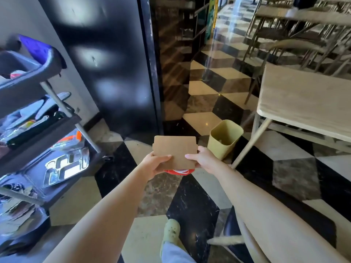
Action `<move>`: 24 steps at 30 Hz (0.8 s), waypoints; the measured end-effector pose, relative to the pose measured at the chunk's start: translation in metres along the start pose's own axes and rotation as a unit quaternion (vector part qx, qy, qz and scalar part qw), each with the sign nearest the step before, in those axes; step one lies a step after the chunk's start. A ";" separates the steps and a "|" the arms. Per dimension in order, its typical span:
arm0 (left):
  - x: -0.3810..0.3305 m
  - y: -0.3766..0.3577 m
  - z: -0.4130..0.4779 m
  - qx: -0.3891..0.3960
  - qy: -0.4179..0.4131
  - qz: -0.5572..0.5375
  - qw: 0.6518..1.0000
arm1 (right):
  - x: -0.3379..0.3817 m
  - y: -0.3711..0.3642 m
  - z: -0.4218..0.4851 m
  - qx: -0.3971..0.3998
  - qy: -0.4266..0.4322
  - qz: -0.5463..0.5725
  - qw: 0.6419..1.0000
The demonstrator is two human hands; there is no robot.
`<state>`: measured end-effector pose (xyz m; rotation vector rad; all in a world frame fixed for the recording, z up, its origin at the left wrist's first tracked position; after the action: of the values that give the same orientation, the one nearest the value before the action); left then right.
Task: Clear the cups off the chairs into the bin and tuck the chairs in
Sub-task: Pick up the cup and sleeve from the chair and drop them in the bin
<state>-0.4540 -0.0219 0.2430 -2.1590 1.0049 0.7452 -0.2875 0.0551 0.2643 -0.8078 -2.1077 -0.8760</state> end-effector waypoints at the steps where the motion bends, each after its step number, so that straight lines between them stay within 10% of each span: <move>1: 0.001 0.003 0.016 -0.005 0.009 0.005 1.000 | -0.005 -0.002 0.014 -0.004 -0.011 0.003 1.000; 11: -0.001 0.000 0.133 -0.061 0.124 0.054 0.989 | -0.039 0.000 0.109 0.009 -0.134 0.112 0.985; 24: -0.087 -0.170 0.282 0.121 0.134 0.139 0.974 | -0.006 0.151 0.222 -0.125 -0.175 0.234 0.948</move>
<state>-0.4272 0.3109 0.1762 -1.9616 1.4801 0.4319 -0.2515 0.3113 0.1937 -1.6213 -1.9761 -0.7850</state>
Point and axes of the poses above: each hand's wrist, its own z-axis towards the middle knuckle, its own y-axis out of the back of the hand, x = y × z, the point moved 8 cm from there along z, towards the middle knuckle, and after that the axes turned 10 degrees about -z, right-handed, at the moved point
